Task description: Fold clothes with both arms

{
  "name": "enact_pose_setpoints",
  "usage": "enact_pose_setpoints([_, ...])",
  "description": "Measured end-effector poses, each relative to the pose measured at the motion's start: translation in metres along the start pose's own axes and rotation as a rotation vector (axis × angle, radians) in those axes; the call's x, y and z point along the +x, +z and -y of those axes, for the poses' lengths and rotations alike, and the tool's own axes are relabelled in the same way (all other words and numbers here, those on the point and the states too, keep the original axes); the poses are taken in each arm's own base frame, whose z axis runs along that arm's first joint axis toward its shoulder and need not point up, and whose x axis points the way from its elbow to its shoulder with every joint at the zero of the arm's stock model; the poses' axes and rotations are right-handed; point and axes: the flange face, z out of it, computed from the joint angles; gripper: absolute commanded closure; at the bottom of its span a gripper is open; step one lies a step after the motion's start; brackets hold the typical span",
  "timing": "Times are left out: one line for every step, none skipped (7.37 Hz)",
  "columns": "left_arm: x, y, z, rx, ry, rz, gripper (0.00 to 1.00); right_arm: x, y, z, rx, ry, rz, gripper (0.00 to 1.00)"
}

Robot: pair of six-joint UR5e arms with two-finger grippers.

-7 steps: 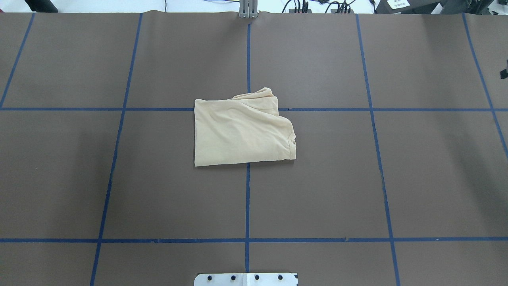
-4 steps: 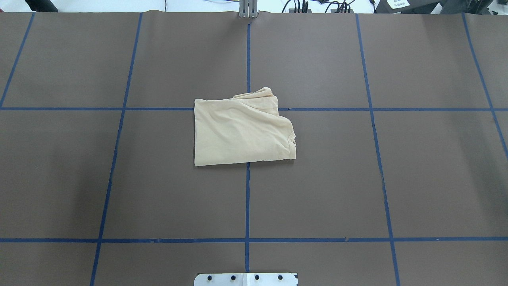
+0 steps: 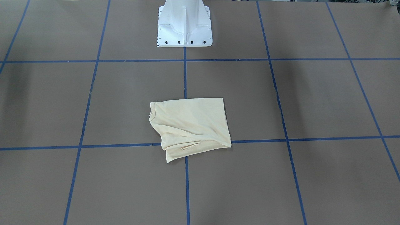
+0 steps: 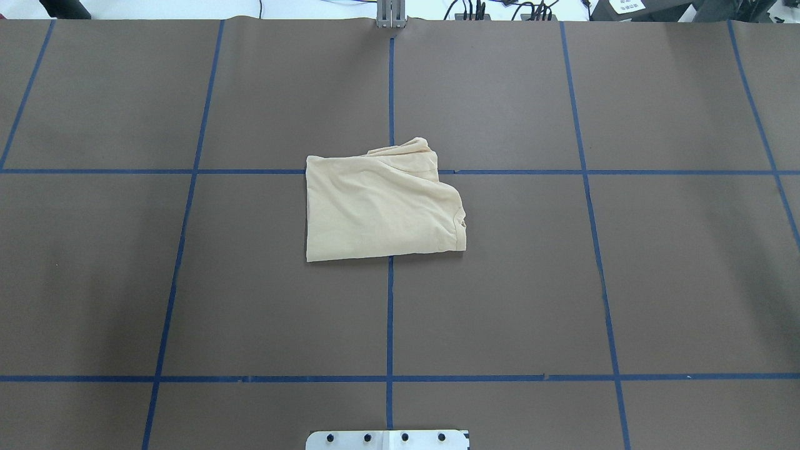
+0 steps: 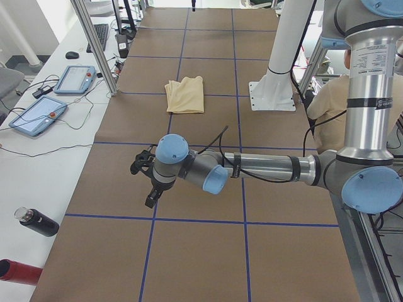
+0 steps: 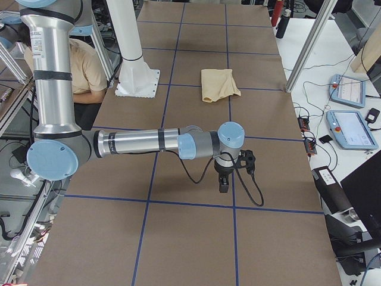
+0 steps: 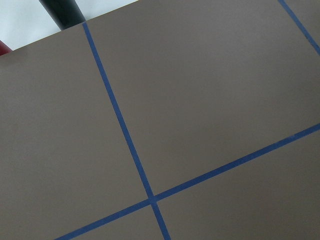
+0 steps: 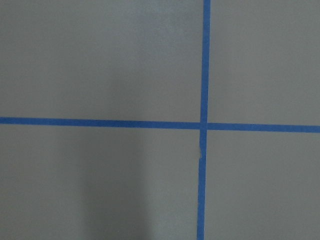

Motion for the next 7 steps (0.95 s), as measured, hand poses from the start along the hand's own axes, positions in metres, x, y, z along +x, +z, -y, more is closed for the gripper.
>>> enact_pose_setpoints([0.0,0.001,-0.008,-0.002,-0.036,0.0,0.01,-0.003,-0.002,-0.003,-0.007,-0.02,-0.006,0.0])
enact_pose_setpoints([0.0,0.0,-0.014,-0.002,-0.055,-0.001,0.01,-0.006,-0.005,-0.009,-0.01,-0.026,-0.008,0.0])
enact_pose_setpoints([0.002,-0.002,-0.015,0.001,-0.062,0.0,0.01,-0.001,-0.002,-0.018,-0.021,-0.018,-0.014,0.0])
enact_pose_setpoints([0.004,-0.004,-0.014,0.004,-0.065,0.001,0.01,0.008,0.006,-0.031,-0.037,-0.005,-0.013,0.0])
enact_pose_setpoints([0.007,-0.007,-0.012,0.009,-0.06,-0.001,0.01,0.014,0.011,-0.041,-0.045,0.007,0.01,0.0])
enact_pose_setpoints([0.009,-0.009,-0.012,0.015,-0.053,-0.009,0.01,0.018,0.013,-0.048,-0.05,0.022,0.041,0.0])
enact_pose_setpoints([0.012,-0.01,-0.013,0.017,-0.05,-0.018,0.01,0.02,0.012,-0.05,-0.048,0.031,0.055,0.0])
